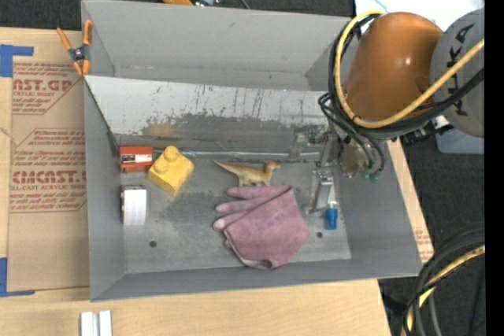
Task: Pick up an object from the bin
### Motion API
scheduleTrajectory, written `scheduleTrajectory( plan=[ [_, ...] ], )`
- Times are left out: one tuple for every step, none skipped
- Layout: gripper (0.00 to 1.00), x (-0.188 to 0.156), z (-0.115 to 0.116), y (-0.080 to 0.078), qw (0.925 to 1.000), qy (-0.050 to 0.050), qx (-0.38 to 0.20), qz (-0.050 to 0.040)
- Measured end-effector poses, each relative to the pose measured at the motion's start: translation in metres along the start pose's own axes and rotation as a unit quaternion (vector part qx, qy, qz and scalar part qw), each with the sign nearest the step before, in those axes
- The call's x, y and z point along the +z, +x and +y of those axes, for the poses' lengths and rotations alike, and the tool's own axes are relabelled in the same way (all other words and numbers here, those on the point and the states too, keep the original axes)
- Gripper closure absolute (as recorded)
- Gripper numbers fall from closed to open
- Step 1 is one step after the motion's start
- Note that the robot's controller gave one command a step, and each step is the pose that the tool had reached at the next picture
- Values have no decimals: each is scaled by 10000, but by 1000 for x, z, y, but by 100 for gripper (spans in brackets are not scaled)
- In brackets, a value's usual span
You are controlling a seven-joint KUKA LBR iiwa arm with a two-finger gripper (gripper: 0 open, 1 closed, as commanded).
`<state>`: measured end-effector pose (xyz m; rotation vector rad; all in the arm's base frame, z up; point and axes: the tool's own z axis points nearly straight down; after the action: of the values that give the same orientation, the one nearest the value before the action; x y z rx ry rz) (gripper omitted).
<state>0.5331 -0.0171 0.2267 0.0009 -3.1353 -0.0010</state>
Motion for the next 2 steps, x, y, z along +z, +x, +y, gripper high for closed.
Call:
scheduleTrajectory(
  plan=[
    [0, -4, 0, -2, 10000, 3, -1, -42],
    [0, 91, 16, -14, 9943, 5, -1063, -53]
  ],
)
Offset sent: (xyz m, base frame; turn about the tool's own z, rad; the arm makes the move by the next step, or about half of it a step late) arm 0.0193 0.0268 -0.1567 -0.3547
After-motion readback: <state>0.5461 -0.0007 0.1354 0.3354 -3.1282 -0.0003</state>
